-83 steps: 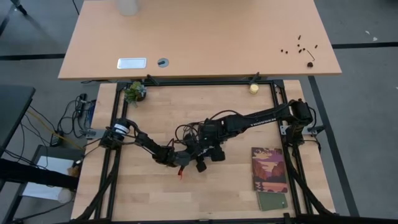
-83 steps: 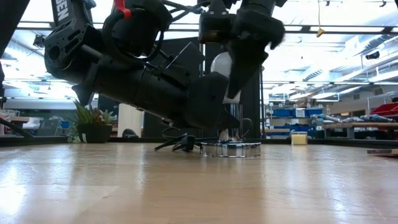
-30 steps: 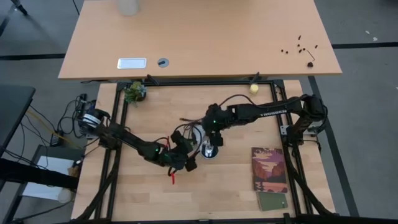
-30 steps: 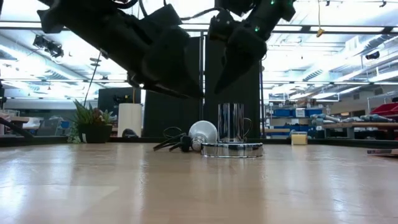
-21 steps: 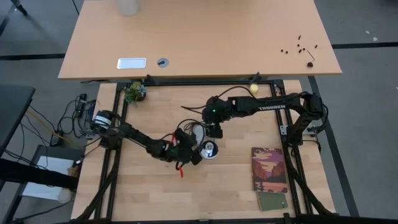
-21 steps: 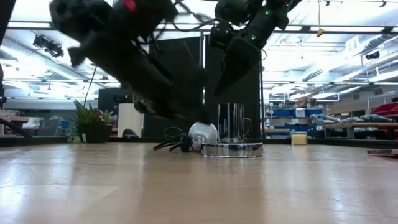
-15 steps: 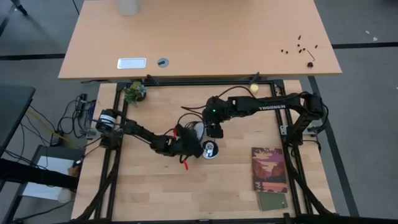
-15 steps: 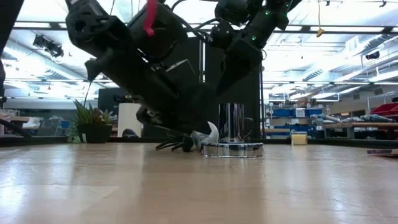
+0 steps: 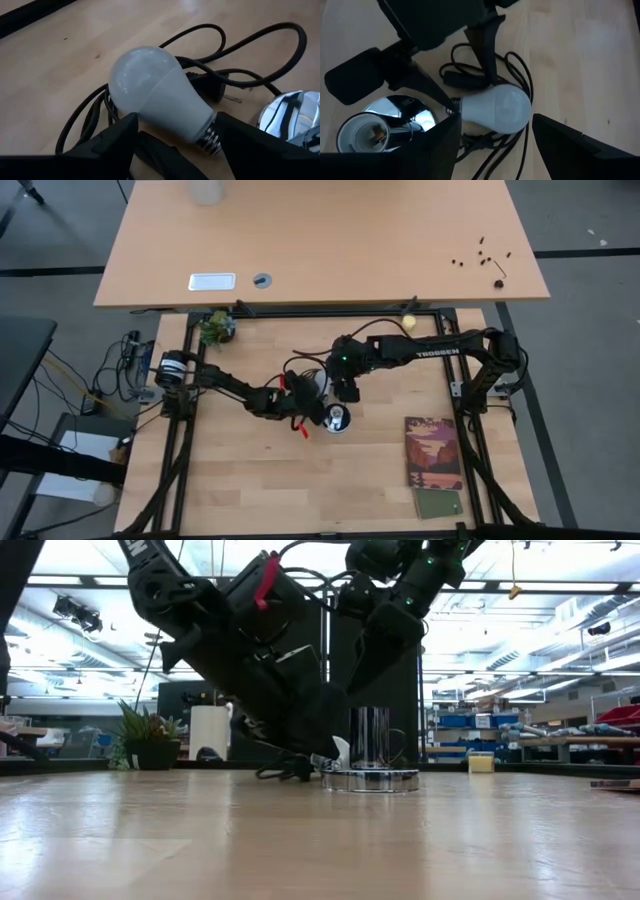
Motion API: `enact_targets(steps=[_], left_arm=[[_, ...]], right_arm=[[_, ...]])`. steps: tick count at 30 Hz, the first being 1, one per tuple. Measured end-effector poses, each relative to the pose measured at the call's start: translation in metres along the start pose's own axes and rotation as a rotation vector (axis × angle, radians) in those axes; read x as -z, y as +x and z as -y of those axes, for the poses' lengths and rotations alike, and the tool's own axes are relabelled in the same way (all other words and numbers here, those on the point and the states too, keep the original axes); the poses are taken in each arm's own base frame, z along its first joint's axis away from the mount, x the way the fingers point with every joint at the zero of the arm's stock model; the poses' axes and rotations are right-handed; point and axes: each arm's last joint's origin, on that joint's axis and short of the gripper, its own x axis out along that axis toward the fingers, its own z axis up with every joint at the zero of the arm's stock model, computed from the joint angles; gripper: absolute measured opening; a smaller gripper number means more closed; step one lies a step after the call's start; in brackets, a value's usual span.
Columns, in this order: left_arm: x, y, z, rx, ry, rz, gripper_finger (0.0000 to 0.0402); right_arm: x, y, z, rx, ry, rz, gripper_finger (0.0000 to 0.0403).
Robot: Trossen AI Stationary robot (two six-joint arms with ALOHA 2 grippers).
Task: Screw lightbulb
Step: Insert the white lightbulb into the silver lamp
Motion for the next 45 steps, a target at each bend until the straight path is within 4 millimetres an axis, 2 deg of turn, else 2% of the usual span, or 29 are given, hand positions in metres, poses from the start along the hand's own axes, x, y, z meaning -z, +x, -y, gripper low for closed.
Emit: enact_targets(steps=[12,20,22,24,27,33,40,45], left_arm=[[-0.024,-0.005,0.007,0.054,-0.006,-0.014,0.0273],[-0.043,-0.020,0.014,0.062,0.076,-0.133,0.0273],[-0.045,-0.026,0.016,0.031,0.095,-0.120,0.0273],[-0.045,-0.034,0.019,-0.005,0.111,-0.088,0.0270],[-0.040,-0.047,0.024,-0.069,0.144,-0.026,0.0261],[-0.012,-0.065,0.028,-0.150,0.168,0.063,0.0236],[0.018,-0.051,0.008,-0.107,0.118,0.050,0.0225],[0.028,-0.044,-0.008,-0.128,0.105,0.012,0.0225]], right_arm=[[0.003,-0.004,-0.001,-0.004,-0.009,-0.031,0.0250],[0.001,-0.013,-0.001,0.001,-0.275,-0.002,0.0254],[0.000,-0.011,0.000,0.027,-0.272,0.001,0.0254],[0.000,-0.007,0.007,0.032,-0.191,0.008,0.0255],[0.003,0.000,0.013,0.002,-0.081,-0.005,0.0257],[0.000,0.003,0.010,-0.007,-0.008,0.026,0.0271],[-0.002,0.024,0.013,0.033,0.020,0.041,0.0299],[0.003,0.040,0.020,0.063,0.219,0.020,0.0320]])
